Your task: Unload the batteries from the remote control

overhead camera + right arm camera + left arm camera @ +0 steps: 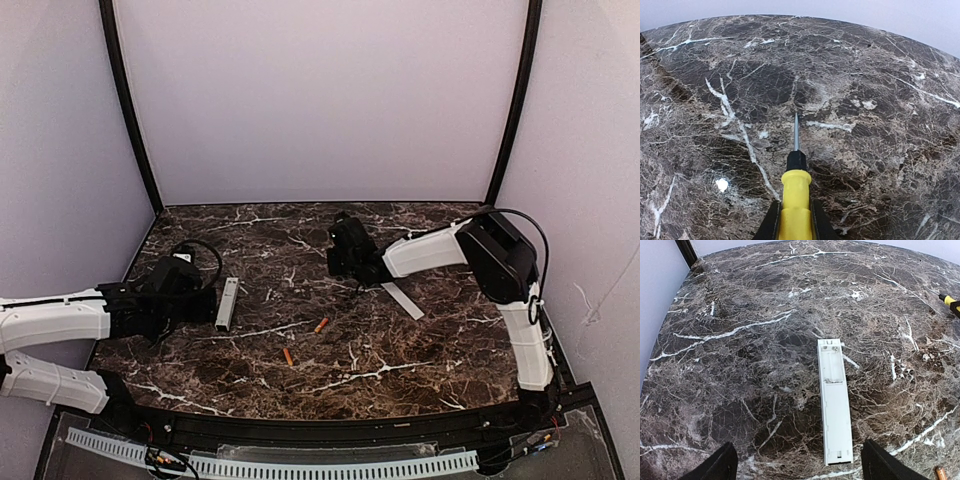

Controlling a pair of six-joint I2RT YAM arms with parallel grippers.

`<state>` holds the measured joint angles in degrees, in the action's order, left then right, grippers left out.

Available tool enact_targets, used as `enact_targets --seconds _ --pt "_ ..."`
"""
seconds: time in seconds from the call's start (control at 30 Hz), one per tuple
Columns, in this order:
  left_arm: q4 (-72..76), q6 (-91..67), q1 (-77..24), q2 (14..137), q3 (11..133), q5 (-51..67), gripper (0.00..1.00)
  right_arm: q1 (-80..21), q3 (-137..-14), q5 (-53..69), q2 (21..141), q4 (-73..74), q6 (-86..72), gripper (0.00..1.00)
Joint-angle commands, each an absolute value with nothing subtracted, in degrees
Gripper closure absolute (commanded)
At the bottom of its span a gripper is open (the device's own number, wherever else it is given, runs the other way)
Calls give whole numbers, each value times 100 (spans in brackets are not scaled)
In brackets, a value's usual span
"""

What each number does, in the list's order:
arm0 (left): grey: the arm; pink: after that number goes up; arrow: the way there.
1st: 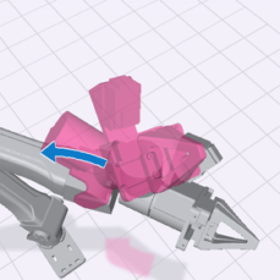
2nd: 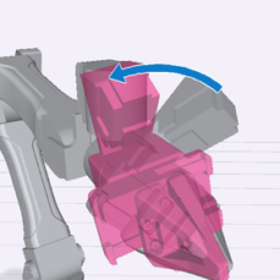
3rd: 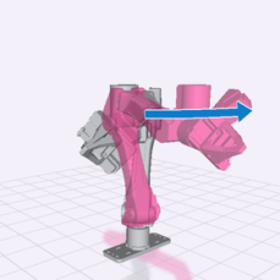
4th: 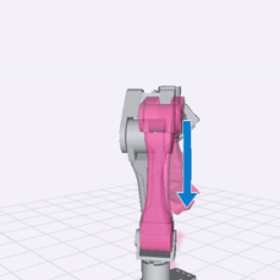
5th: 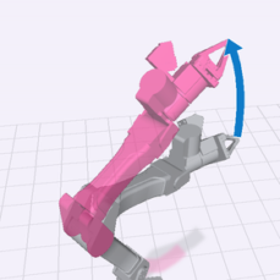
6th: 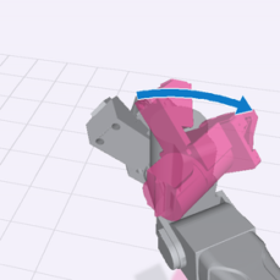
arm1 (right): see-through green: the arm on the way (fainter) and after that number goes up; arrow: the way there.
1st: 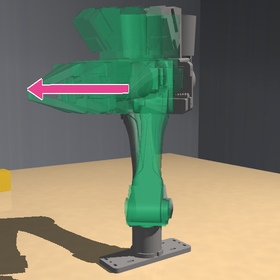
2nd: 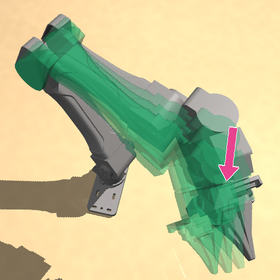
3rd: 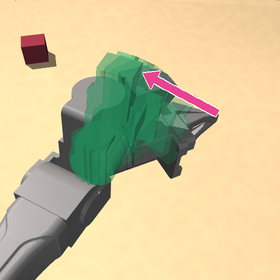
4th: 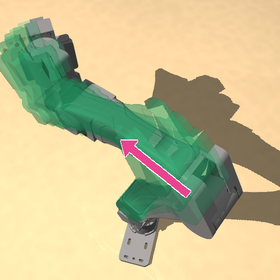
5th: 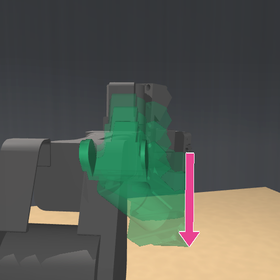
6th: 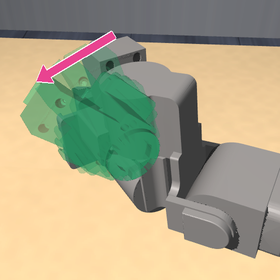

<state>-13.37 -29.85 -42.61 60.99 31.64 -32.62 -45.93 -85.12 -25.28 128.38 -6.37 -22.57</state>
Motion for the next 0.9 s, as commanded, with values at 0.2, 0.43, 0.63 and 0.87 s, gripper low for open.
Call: enact_targets --seconds 0.2,0.43,0.63,0.87 --pt "-1227 -2912 -4245 6252 3136 -3249 14 -4544 -8391 -1924 13043 -431 -2449 81" --pt "-1245 -2935 -4245 6222 3085 -3245 14 -4527 -8401 -1813 13022 -381 -2462 73" --pt "-1263 -2906 -4238 6152 3086 -3251 14 -4511 -8407 -1789 12839 -333 -2408 71" --pt "-1361 -2724 -4245 6002 3172 -3413 13 -4486 -8401 -1932 12235 -257 -2046 63"
